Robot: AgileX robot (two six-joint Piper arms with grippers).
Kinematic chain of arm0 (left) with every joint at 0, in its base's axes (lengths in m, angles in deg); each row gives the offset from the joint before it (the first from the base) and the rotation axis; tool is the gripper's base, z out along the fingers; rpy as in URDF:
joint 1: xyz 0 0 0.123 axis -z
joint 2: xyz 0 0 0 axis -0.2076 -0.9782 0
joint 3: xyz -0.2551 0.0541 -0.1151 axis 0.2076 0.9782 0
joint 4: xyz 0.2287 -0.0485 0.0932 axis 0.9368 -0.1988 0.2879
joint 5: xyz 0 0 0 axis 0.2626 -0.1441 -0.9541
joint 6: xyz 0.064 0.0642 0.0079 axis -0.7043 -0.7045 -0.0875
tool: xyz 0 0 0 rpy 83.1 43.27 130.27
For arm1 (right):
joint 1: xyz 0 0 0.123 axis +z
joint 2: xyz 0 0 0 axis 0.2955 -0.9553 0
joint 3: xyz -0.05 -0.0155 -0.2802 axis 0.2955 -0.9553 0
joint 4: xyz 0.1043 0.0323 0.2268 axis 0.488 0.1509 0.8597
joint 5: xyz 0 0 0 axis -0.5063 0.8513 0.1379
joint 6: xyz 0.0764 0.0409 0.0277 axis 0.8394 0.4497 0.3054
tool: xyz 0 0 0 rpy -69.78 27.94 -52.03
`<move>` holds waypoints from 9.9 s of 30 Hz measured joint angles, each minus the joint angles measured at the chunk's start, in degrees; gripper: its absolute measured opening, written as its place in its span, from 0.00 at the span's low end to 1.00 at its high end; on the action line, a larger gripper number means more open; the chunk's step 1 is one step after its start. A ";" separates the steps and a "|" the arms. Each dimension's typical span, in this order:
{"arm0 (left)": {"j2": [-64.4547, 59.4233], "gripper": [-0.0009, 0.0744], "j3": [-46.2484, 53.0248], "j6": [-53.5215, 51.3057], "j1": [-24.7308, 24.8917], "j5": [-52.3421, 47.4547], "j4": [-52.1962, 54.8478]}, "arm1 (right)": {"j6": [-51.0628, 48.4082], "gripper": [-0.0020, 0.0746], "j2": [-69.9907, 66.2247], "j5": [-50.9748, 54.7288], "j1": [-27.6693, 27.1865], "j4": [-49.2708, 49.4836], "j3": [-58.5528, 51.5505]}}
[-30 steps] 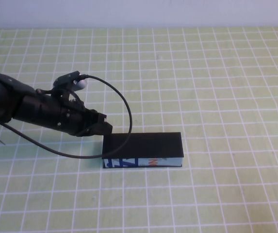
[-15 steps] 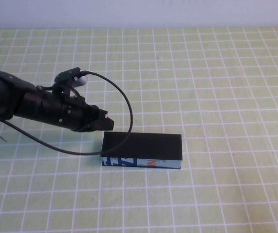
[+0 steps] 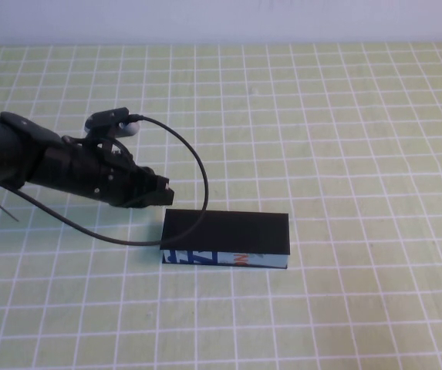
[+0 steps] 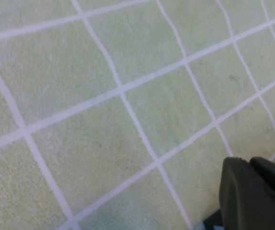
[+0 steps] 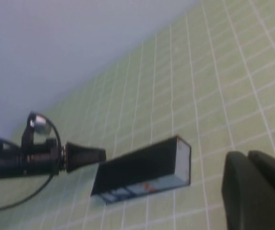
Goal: Take glasses out of glasses case
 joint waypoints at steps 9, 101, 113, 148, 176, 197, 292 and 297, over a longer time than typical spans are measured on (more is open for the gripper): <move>-2.18 0.01 0.00 0.00 0.00 -0.11 0.32 | -15.04 0.00 -29.21 15.79 0.00 -0.72 18.26; 4.81 0.01 -0.53 0.60 -4.48 -7.11 1.15 | -20.00 0.03 -94.48 2.80 41.17 -67.06 64.21; 12.55 0.01 10.12 -17.03 -7.06 -24.74 -3.04 | -19.56 0.03 -94.48 2.58 41.17 -66.95 64.27; -1.67 0.01 12.39 -35.44 -7.06 -19.90 -18.39 | -14.30 0.09 -84.16 14.04 41.05 -33.13 64.35; -1.75 0.01 12.39 -35.23 -7.06 -20.00 -18.39 | 8.03 0.01 -95.09 8.72 32.11 -45.15 69.57; -1.75 0.01 12.39 -35.23 -7.06 -20.00 -18.39 | 6.38 0.01 -110.06 21.54 30.25 -44.13 85.62; 13.64 0.01 12.41 -25.00 -8.33 -17.10 -16.81 | -9.27 0.05 -94.07 39.18 35.28 -50.53 89.86; 15.80 0.01 12.41 -22.94 -8.42 -16.98 -13.93 | -2.82 0.05 -85.83 36.63 28.94 -51.09 80.57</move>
